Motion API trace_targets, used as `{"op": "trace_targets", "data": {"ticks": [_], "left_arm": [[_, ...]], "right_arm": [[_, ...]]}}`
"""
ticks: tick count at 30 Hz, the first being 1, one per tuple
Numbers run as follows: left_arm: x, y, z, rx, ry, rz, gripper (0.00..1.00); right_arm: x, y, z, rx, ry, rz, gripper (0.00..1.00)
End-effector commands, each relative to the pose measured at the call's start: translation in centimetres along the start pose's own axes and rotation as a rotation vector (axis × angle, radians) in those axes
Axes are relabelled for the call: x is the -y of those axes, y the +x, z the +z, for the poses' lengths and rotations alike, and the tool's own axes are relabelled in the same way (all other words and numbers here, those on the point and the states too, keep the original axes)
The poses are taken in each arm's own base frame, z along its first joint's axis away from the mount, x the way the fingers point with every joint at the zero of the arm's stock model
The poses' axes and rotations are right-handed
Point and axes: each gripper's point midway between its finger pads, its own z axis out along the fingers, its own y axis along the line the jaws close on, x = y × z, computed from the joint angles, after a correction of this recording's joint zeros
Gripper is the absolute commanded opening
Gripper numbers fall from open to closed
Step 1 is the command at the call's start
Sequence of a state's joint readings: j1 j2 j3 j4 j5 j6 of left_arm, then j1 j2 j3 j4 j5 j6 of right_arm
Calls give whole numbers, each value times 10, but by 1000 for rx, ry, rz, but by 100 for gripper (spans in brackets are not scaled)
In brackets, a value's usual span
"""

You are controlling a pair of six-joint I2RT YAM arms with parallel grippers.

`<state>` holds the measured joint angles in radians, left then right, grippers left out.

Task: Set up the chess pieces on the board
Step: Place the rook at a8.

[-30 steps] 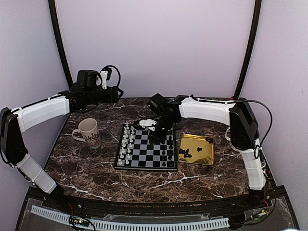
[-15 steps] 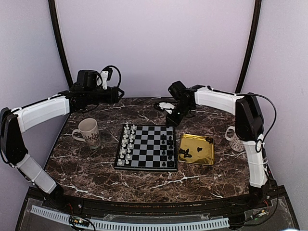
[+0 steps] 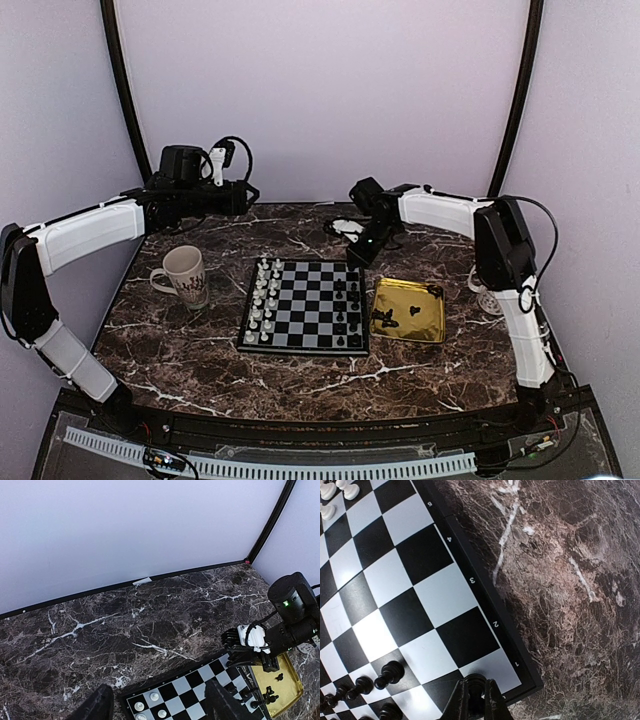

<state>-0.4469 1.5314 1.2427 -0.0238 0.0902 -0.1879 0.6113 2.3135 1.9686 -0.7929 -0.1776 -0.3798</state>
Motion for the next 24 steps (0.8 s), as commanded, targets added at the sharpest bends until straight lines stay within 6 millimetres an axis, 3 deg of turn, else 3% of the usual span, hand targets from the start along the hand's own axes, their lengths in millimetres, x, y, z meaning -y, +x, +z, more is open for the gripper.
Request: {"op": "trace_targets", "data": {"ticks": [1,7,24], "left_arm": [[3,-1,0,7,16,5,64],[4,0,1,5,22,4,64],[4,-1,0,6,25,7,64]], "right_arm": [[17,-4,1,10,40,29,8],[23,1,8,-2,38,44,9],[16,8,19,-21,-14,54,12]]}}
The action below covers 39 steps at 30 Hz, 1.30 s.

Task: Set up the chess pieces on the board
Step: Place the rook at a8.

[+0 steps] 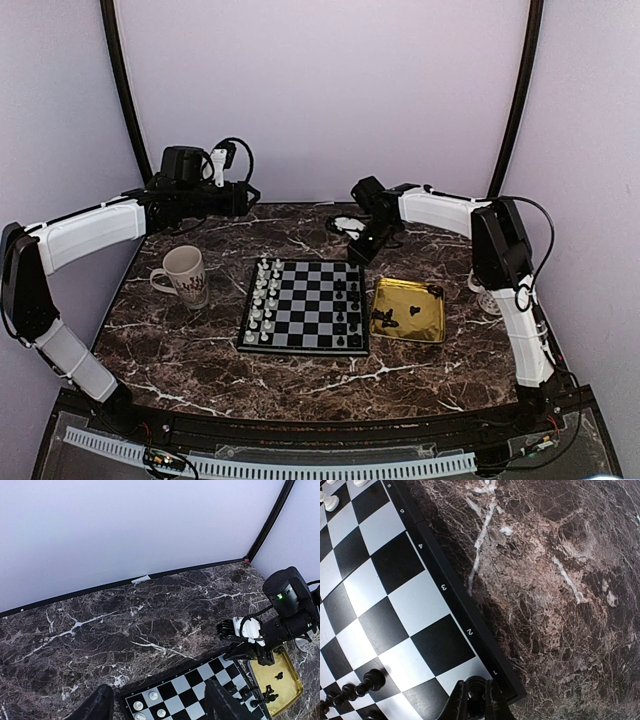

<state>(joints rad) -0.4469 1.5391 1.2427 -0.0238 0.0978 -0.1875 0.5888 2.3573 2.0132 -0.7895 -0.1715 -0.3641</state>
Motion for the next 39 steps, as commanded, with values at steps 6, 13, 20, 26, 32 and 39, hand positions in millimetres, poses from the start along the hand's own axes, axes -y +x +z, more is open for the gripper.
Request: {"op": "trace_targets", "data": {"ticks": [6,13,20,26,32,39], "left_arm": [[4,-4,-2,15,20,9,64],[4,-4,-3,15,19,9,64],[5,-4,-2,16,22,9,64],[4,-4,-2,15,20,10,64],[4,-3,-2,13,22,12,64],[4,-1,0,6,24,15,64]], "right_arm": [[-5,9,12,-28,-44,20,13],[-8,10,11,-26,-60,23,13],[-10,10,9,-25,-70,25,14],[-11,11,11,-30,-70,25,16],[-7,7,3,-17,-44,22,29],[-11,-24,-51,90,-32,9,36]]}}
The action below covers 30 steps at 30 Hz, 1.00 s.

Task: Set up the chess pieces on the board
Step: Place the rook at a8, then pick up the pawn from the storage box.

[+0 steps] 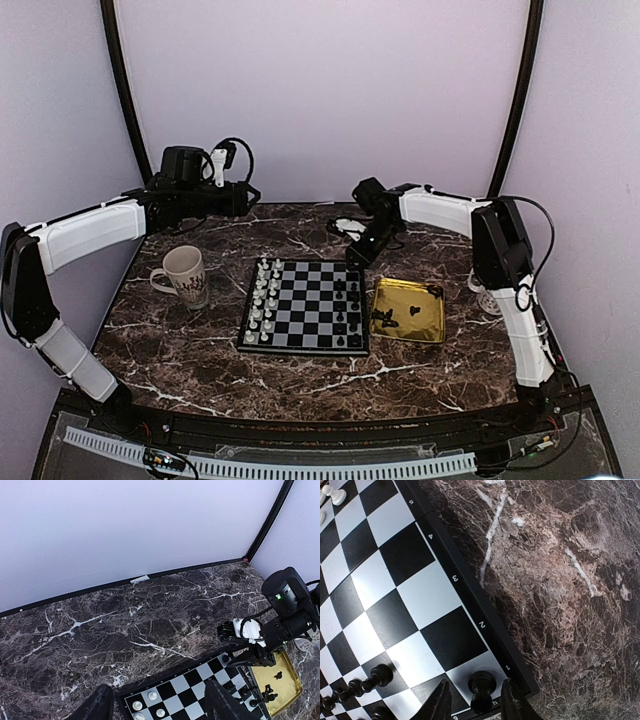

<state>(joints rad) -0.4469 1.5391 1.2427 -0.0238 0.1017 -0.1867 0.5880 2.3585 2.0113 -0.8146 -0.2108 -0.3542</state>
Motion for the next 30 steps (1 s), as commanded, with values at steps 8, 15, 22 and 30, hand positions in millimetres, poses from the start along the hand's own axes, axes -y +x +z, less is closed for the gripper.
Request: {"op": "trace_targets", "data": {"ticks": [8,15,22,30], "left_arm": [[8,4,5,-14,48,3,64],[15,7,7,-25,88,6,64],[27,16,14,-53,137,22,64],[62,32,19,-98,218,133,63]], "right_arm": [[-5,-10,-107,135,86,-26,37],[4,57,-118,68,103,41,36],[-1,115,-117,-17,90,22,32],[-2,155,-111,-112,122,-14,29]]}}
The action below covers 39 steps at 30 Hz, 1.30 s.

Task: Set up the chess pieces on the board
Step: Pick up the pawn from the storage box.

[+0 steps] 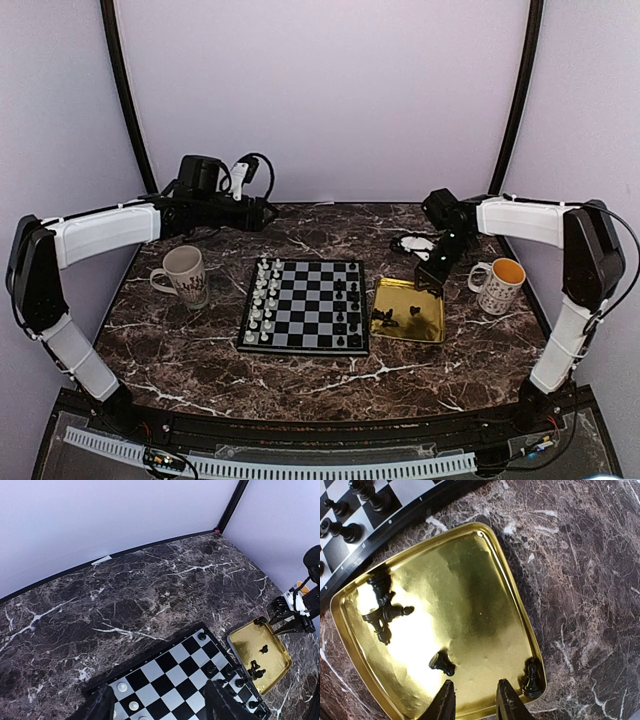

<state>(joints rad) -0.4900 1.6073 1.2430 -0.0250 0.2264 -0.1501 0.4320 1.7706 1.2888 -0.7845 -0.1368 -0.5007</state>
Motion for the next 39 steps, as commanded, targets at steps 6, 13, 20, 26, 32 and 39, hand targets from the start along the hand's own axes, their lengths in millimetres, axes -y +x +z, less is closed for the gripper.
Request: {"op": "trace_targets", "data": {"ticks": [6,13,20,26,32,39], "left_arm": [[97,28,16,-77,205,265,62],[167,69,53,-183,315,372,59],[227,91,103,-224,372,458,59],[248,109,147,-243,371,503,59],[260,126,178,-248,385,510,59],[271,136,204,-226,390,489,60]], "right_arm": [[25,5,-32,150,11,127,30],[39,20,-59,332,1,255,32],[44,14,-77,420,52,278,35],[42,16,-86,452,82,274,36],[44,21,-86,452,105,277,37],[45,23,-82,442,101,281,37]]}}
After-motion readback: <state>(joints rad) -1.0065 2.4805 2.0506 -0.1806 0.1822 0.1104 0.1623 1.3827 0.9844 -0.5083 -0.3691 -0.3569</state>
